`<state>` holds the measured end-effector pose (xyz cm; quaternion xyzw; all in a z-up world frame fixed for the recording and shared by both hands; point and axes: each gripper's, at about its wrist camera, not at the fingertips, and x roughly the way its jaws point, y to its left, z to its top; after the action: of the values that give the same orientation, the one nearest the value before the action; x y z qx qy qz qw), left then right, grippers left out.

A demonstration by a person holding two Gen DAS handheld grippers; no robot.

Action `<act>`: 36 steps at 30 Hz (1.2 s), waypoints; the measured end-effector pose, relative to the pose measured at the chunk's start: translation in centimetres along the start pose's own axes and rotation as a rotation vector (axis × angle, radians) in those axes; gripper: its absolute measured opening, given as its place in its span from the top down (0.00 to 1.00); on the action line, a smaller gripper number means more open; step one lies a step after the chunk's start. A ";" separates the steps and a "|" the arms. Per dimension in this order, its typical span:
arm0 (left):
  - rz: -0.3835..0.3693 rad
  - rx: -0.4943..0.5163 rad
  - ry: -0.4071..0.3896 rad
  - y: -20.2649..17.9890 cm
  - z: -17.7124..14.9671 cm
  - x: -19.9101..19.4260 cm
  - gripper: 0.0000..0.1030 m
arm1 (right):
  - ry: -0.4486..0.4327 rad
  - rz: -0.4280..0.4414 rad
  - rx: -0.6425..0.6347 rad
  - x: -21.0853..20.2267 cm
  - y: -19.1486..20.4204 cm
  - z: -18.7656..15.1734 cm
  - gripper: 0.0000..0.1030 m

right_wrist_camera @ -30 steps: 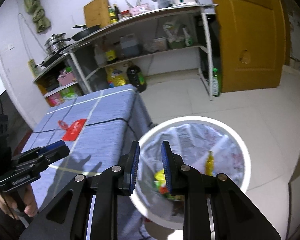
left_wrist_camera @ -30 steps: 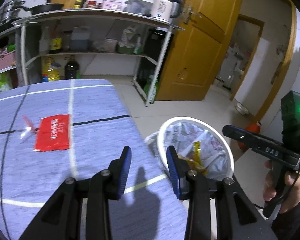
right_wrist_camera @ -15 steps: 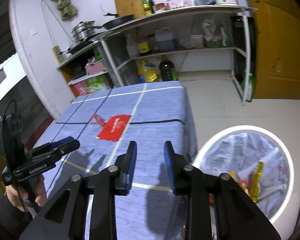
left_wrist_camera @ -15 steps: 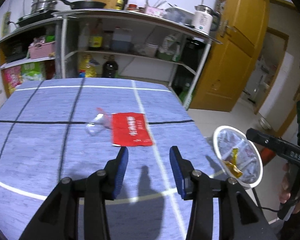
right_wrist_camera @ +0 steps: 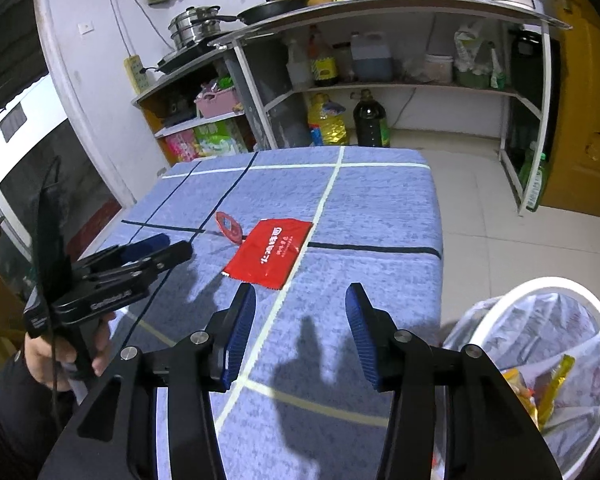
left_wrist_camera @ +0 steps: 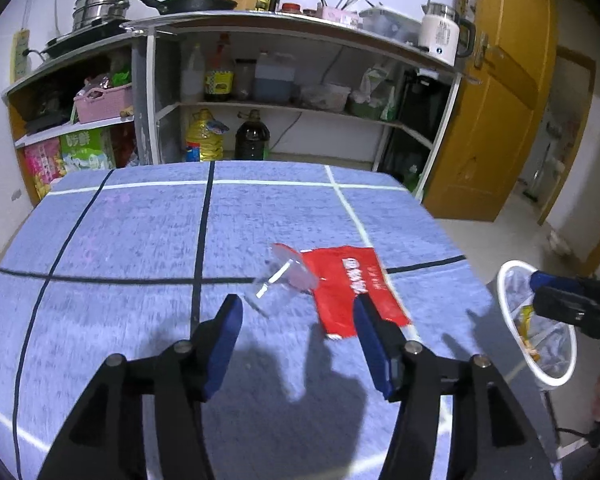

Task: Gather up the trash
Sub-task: 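Grasp the clear plastic cup with the left tool while the right tool moves toward the red packet, then close the right tool on the red packet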

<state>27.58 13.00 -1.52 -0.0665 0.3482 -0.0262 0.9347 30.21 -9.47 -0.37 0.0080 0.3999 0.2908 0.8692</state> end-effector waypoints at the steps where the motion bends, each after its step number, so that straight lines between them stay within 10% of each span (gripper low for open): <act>1: 0.005 0.009 0.004 0.1 0.1 0.5 0.42 | 0.003 -0.001 -0.002 0.3 -0.1 0.0 0.53; 14: -0.017 -0.007 0.102 0.3 1.8 5.6 0.41 | 0.035 -0.037 -0.003 2.4 -0.1 0.6 0.53; 18: -0.014 -0.033 0.132 0.8 1.6 6.0 0.72 | 0.049 -0.053 -0.021 2.9 0.7 0.7 0.53; 36: -0.020 -0.057 0.052 4.6 0.1 0.4 0.72 | 0.204 -0.046 -0.031 12.1 3.1 3.4 0.50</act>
<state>27.93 17.51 -2.32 -0.0960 0.3722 -0.0275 0.9228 37.22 0.01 -5.64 -0.0443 0.4818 0.2762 0.8304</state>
